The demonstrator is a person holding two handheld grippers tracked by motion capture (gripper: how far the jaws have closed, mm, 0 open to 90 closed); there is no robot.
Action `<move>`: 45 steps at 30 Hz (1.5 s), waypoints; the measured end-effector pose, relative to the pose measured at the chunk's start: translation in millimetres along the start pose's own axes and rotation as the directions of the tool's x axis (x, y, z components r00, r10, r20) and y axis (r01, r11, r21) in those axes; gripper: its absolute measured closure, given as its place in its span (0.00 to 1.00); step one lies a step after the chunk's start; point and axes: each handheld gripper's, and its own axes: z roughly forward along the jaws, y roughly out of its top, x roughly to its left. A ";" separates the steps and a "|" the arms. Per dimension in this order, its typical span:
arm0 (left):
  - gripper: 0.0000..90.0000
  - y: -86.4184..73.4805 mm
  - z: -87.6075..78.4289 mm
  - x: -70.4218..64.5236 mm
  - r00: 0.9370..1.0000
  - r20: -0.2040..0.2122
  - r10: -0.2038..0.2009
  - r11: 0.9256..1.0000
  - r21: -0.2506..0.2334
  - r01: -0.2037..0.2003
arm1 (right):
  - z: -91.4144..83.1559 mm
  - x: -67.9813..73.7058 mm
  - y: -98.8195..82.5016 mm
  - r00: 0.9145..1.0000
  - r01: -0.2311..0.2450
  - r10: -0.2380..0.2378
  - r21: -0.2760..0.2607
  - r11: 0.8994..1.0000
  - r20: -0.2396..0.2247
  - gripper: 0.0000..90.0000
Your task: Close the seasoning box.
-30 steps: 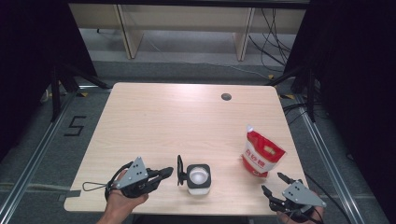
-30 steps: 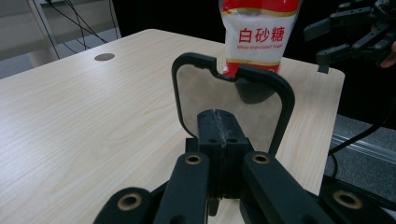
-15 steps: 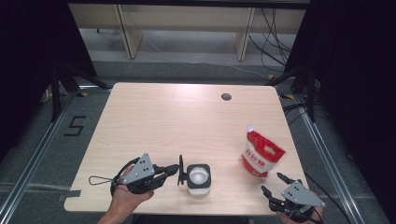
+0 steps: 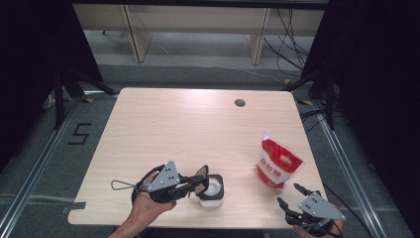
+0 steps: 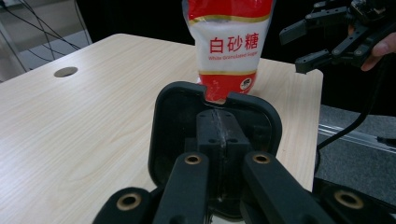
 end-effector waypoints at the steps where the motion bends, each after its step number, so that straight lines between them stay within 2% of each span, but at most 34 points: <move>1: 0.99 -0.5 2.2 -0.4 1.000 0.010 -0.007 1.000 -0.005 0.007 | 0.0 0.1 0.0 1.000 0.002 -0.002 0.001 1.000 0.000 0.36; 5: 0.99 -2.0 11.5 -2.8 1.000 0.027 0.003 1.000 0.012 -0.003 | 1.1 1.4 0.1 1.000 0.009 -0.009 0.002 1.000 -0.001 0.36; 6: 0.99 -2.4 13.1 -4.2 1.000 0.028 -0.015 1.000 0.021 0.014 | 0.8 2.3 0.0 1.000 0.003 -0.003 0.008 1.000 -0.003 0.36; 7: 0.99 -2.6 14.9 -3.2 1.000 0.031 0.003 1.000 0.022 -0.003 | 1.5 2.4 0.0 1.000 0.005 -0.005 0.004 1.000 -0.004 0.36; 9: 0.99 -4.1 18.1 -4.0 0.999 0.034 -0.010 1.000 0.029 0.009 | 0.9 2.4 0.5 1.000 0.006 -0.006 0.008 1.000 -0.002 0.36; 10: 0.99 -4.4 19.3 -2.9 0.999 0.038 0.007 0.999 0.034 -0.009 | 0.9 2.4 0.4 1.000 0.005 -0.005 0.007 1.000 -0.003 0.36; 13: 0.98 -6.8 22.0 -4.1 0.999 0.035 -0.006 0.999 0.048 0.004 | 0.5 2.4 0.3 1.000 0.006 -0.006 0.009 1.000 -0.003 0.36; 16: 0.98 -8.2 23.8 -4.5 0.999 0.042 0.006 0.999 0.054 -0.009 | 0.2 3.8 0.3 1.000 0.001 -0.001 0.007 1.000 -0.002 0.36; 17: 0.98 -8.8 24.0 -5.3 0.999 0.045 -0.002 0.998 0.061 -0.001 | 0.3 4.1 0.1 1.000 0.002 -0.001 0.009 1.000 -0.003 0.36; 18: 0.98 -9.3 25.3 -5.0 0.999 0.052 0.014 0.998 0.056 -0.017 | 0.5 4.1 0.2 1.000 0.003 -0.003 0.009 1.000 -0.003 0.36; 19: 0.98 -10.5 26.0 -6.6 0.999 0.046 -0.003 0.998 0.063 0.001 | 0.7 4.3 0.4 1.000 0.005 -0.005 0.009 1.000 -0.003 0.36; 22: 0.98 -13.3 29.4 -7.3 0.998 0.041 0.036 0.995 0.088 -0.040 | 0.7 5.0 0.4 1.000 0.013 -0.013 0.010 1.000 0.001 0.36; 23: 0.98 -14.5 30.3 -8.3 0.999 0.037 0.026 0.995 0.096 -0.029 | 0.2 5.0 0.4 1.000 0.012 -0.012 0.016 1.000 -0.002 0.36; 24: 0.98 -14.6 30.5 -7.3 0.998 0.043 0.044 0.993 0.105 -0.048 | 0.3 4.9 0.7 1.000 0.012 -0.012 0.012 1.000 0.001 0.36; 29: 0.96 -15.1 30.1 -8.6 0.999 0.037 0.019 0.995 0.095 -0.022 | -0.1 6.2 0.4 1.000 -0.002 0.002 0.018 1.000 0.002 0.36; 30: 0.95 -15.2 29.3 -8.3 0.999 0.041 0.011 0.996 0.091 -0.015 | 1.5 5.7 0.4 1.000 0.008 -0.008 0.001 1.000 0.004 0.36; 31: 0.94 -15.1 28.6 -7.6 0.999 0.043 0.009 0.996 0.083 -0.012 | 0.8 6.3 0.6 1.000 0.000 0.000 0.013 1.000 0.000 0.36; 35: 0.84 -13.7 22.0 -5.9 0.999 0.044 -0.011 0.998 0.056 0.008 | 1.8 5.1 1.2 0.999 0.037 -0.036 0.005 0.999 -0.011 0.36; 36: 0.81 -13.7 20.6 -5.7 0.999 0.049 -0.022 0.999 0.045 0.020 | 1.9 5.3 1.4 0.999 0.037 -0.037 0.005 0.999 -0.012 0.36; 37: 0.78 -12.9 18.5 -4.9 0.999 0.043 -0.011 0.999 0.048 0.009 | 1.9 5.5 1.3 0.999 0.038 -0.038 0.006 0.999 -0.014 0.36; 38: 0.76 -13.1 17.7 -5.1 0.998 0.047 -0.032 0.999 0.040 0.030 | 1.3 6.7 0.9 1.000 0.024 -0.024 0.015 1.000 -0.015 0.36; 39: 0.74 -12.9 16.5 -4.2 0.999 0.046 -0.021 0.999 0.039 0.020 | 1.5 6.8 0.8 1.000 0.024 -0.024 0.014 1.000 -0.016 0.36; 40: 0.72 -13.5 15.6 -3.9 0.998 0.047 -0.035 0.999 0.037 0.034 | 1.8 7.0 1.1 1.000 0.024 -0.023 0.014 1.000 -0.017 0.36; 41: 0.70 -13.5 14.4 -3.5 0.999 0.044 -0.030 0.999 0.035 0.029 | 1.8 6.7 1.3 0.999 0.030 -0.030 0.012 0.999 -0.016 0.36; 42: 0.67 -13.8 13.0 -3.8 0.998 0.038 -0.046 0.998 0.039 0.044 | 1.6 6.7 1.3 0.999 0.028 -0.028 0.011 1.000 -0.019 0.36; 43: 0.64 -13.8 11.7 -3.2 0.999 0.038 -0.035 0.999 0.034 0.034 | 1.4 7.2 0.9 1.000 0.016 -0.016 0.009 1.000 -0.025 0.36; 44: 0.60 -13.8 9.7 -4.1 0.999 0.027 -0.043 0.998 0.041 0.042 | 1.9 5.8 1.0 0.999 0.024 -0.024 -0.005 1.000 -0.031 0.36; 45: 0.57 -14.2 9.3 -4.7 0.998 0.035 -0.056 0.998 0.034 0.055 | 1.6 5.5 0.9 0.999 0.010 -0.010 -0.007 1.000 -0.035 0.36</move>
